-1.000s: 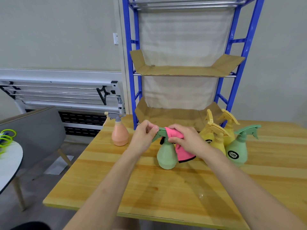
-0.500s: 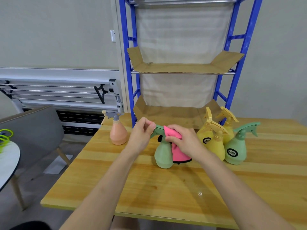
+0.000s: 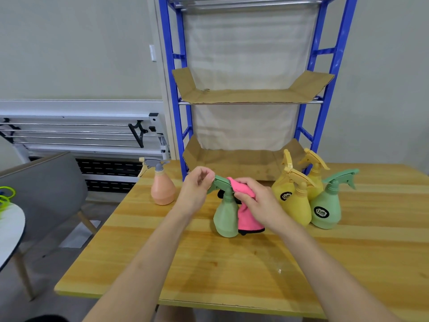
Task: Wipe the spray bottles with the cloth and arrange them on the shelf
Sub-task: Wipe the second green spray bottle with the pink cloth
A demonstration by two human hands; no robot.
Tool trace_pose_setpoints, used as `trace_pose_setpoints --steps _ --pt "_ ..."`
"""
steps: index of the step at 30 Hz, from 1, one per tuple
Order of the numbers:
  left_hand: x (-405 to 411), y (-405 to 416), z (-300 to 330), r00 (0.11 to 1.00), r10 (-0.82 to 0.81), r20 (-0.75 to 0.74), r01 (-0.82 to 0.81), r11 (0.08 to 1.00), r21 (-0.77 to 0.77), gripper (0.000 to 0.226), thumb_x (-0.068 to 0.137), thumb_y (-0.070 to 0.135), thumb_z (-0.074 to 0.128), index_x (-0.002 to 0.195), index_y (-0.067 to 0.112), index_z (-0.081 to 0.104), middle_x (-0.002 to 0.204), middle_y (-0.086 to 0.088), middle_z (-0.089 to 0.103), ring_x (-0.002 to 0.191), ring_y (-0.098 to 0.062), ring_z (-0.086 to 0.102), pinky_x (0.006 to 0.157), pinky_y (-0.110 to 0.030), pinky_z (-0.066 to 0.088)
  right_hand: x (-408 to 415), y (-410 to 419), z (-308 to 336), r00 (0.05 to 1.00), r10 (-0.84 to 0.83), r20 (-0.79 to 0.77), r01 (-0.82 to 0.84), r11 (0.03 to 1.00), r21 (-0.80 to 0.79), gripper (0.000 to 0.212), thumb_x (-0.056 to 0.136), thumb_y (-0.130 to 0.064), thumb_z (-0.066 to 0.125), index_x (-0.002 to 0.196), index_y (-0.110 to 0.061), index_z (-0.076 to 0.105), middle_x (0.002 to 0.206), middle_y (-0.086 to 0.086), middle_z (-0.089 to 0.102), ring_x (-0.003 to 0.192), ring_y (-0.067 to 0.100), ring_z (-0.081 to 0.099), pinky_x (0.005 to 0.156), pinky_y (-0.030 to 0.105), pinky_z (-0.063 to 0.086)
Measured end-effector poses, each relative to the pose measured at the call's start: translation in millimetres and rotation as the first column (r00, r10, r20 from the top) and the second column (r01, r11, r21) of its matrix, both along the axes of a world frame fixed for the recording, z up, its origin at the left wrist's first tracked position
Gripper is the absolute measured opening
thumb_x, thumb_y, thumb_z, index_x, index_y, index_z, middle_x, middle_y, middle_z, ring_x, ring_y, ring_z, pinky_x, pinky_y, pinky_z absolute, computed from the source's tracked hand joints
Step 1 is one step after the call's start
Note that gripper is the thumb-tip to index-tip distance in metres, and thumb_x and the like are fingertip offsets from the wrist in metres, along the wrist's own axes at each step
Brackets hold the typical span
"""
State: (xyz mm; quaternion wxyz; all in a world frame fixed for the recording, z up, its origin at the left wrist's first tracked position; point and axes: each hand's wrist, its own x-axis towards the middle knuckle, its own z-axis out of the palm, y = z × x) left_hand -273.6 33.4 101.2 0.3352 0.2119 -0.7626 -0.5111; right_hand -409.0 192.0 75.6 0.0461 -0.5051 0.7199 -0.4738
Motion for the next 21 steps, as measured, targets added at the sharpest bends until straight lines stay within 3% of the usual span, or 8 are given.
trace_pose_setpoints --steps 4,8,13,16,21 --pt "-1.4 2.1 1.7 1.000 0.000 -0.003 0.000 1.000 0.009 0.012 0.105 0.021 0.054 0.103 0.017 0.065 0.096 0.000 0.066 0.085 -0.009 0.059 0.074 -0.018 0.048 4.3 11.0 0.7 0.973 0.046 0.224 -0.028 0.996 -0.084 0.031 0.101 -0.024 0.067 0.131 -0.030 0.060 0.120 -0.020 0.067 0.105 -0.003 0.065 0.082 0.011 0.047" --pt "-2.9 6.7 2.0 0.998 0.056 -0.028 -0.056 0.998 0.019 0.010 0.104 0.020 0.056 0.105 0.016 0.066 0.092 0.003 0.065 0.083 -0.009 0.058 0.068 -0.011 0.046 2.2 19.0 -1.1 0.956 0.017 0.293 0.023 0.991 -0.134 0.025 0.104 -0.032 0.061 0.129 -0.030 0.060 0.123 -0.018 0.067 0.111 -0.005 0.063 0.087 0.012 0.047" --pt "-5.0 20.3 -8.8 0.972 0.231 -0.044 -0.224 0.966 0.128 0.027 0.097 0.039 0.067 0.113 0.019 0.057 0.091 0.000 0.066 0.087 -0.013 0.063 0.077 -0.026 0.048 2.1 18.0 -0.8 0.924 0.008 0.382 0.062 0.983 -0.173 0.019 0.107 -0.043 0.052 0.121 -0.033 0.061 0.124 -0.015 0.068 0.115 -0.001 0.063 0.099 0.026 0.050" --pt "-10.1 32.1 -11.9 0.975 0.219 -0.043 -0.209 0.964 0.163 0.040 0.091 0.045 0.073 0.116 0.022 0.052 0.094 -0.003 0.067 0.089 -0.013 0.063 0.076 -0.023 0.045 0.7 12.4 -0.4 0.883 0.032 0.468 0.053 0.984 -0.167 0.018 0.108 -0.035 0.048 0.117 -0.029 0.063 0.125 -0.013 0.070 0.121 0.007 0.063 0.108 0.039 0.047" --pt "-19.4 34.1 -13.3 0.975 0.222 0.012 -0.221 0.967 0.127 0.055 0.083 0.050 0.080 0.120 0.025 0.048 0.104 -0.005 0.066 0.097 -0.016 0.065 0.076 -0.026 0.047 5.1 6.4 4.0 0.924 -0.042 0.380 0.082 0.993 -0.089 0.013 0.105 -0.030 0.052 0.110 -0.031 0.063 0.117 -0.014 0.071 0.113 0.008 0.065 0.101 0.038 0.051"
